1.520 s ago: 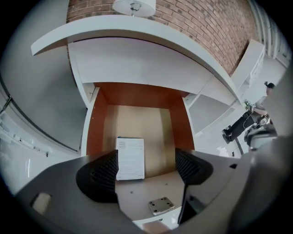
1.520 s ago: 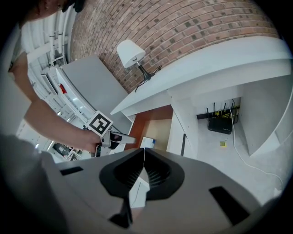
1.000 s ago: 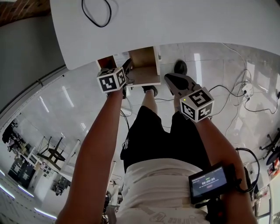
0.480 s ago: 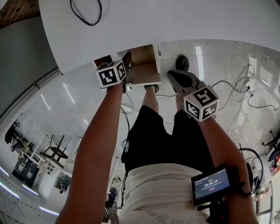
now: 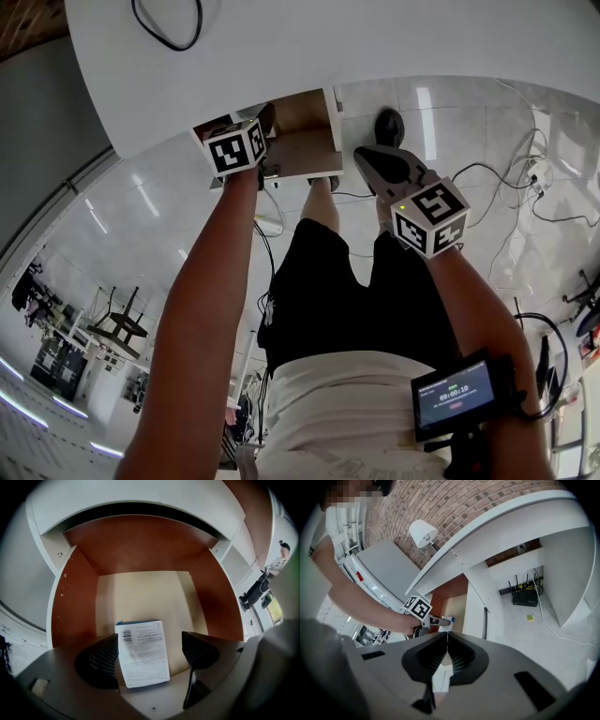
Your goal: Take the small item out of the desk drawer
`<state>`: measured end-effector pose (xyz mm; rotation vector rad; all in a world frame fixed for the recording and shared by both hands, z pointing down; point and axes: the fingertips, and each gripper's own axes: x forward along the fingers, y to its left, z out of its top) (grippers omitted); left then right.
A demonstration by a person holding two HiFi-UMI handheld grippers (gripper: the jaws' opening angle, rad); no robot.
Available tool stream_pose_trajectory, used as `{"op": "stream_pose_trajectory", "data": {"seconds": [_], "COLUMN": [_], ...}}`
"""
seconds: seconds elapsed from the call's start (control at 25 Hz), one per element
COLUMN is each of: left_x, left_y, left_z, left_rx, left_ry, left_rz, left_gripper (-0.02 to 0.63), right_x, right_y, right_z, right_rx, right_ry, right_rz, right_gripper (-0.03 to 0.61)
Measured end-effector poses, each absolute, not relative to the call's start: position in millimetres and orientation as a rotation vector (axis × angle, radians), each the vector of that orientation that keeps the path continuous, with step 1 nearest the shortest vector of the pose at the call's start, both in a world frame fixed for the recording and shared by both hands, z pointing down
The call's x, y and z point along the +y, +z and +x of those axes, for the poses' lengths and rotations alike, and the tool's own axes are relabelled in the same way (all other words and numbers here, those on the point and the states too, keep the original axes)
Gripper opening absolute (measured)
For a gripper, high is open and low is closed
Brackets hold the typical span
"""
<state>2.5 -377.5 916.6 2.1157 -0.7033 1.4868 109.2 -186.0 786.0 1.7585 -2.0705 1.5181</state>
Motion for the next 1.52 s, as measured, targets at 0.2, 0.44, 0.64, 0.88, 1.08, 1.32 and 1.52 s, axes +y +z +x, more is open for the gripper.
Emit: {"op": "stream_pose_trajectory", "data": {"seconds": [0.2, 0.44, 0.64, 0.88, 1.08, 1.32, 1.52], "left_x": [-381.8, -389.0, -389.0, -386.8, -385.2, -381.7, -380.0], "left_y": [933.1, 942.9, 950.7, 952.2, 953.6, 952.5, 947.0], "left_z": [0.5, -8.5, -10.1, -2.7, -0.5, -3.3, -10.4], "left_rx": [-0.75, -0.765, -0.75, -0.756, -0.742, -0.715, -0.703], "left_ry": [1.53, 1.535, 1.543, 1.556, 1.577, 1.606, 1.608], "left_rz": [2.086, 2.049, 2.016, 2.026, 2.036, 2.038, 2.061], "left_gripper": [0.402, 0.408, 0.411, 0.41, 0.407, 0.396, 0.393], "right_x": [-181.4, -177.5, -176.9, -177.6, -179.9, -180.0, -181.8], "right_y": [793.9, 797.5, 801.0, 802.7, 802.9, 802.8, 800.4], "right_z": [113.8, 111.6, 115.5, 120.6, 119.9, 119.2, 114.5], "right_rx": [-2.052, -2.043, -2.035, -2.025, -2.026, -2.023, -2.04], "right_ry": [1.526, 1.526, 1.529, 1.532, 1.532, 1.532, 1.521], "right_rz": [1.763, 1.752, 1.757, 1.774, 1.777, 1.78, 1.77], "right_gripper": [0.006, 0.006, 0.006, 0.006, 0.006, 0.006, 0.006]}}
